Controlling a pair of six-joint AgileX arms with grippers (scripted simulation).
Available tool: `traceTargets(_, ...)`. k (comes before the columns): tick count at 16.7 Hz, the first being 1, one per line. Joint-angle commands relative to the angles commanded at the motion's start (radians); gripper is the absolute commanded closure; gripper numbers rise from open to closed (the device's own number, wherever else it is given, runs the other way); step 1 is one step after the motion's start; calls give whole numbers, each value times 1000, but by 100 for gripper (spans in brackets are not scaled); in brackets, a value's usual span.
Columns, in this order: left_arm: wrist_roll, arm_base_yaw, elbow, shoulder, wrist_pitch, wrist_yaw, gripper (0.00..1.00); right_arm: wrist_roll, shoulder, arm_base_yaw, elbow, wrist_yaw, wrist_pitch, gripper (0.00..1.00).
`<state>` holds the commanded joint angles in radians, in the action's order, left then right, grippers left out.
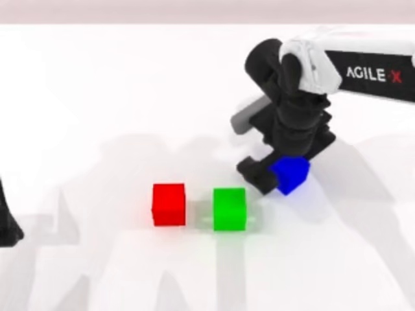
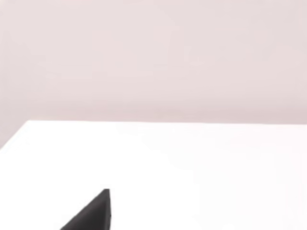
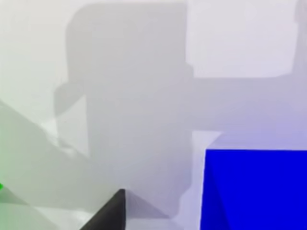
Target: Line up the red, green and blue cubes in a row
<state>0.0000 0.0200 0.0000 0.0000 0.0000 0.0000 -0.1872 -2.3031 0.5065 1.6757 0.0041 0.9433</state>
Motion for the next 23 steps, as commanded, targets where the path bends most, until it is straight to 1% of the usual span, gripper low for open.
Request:
traceTargets(7,0,0,0,0,0,0,0,0,0,0,0,0,0,98)
traceTargets(8,0,0,0,0,0,0,0,0,0,0,0,0,0,100)
traceTargets(15,0,0,0,0,0,0,0,0,0,0,0,0,0,100)
traceTargets(17,0,0,0,0,0,0,0,4,28,2,11,-5,12,100)
traceTargets(19,0,0,0,0,0,0,0,2,37,5,43,-5,50,100)
traceTargets(23,0,0,0,0,0,0,0,1,75,10,143,-6,202,100)
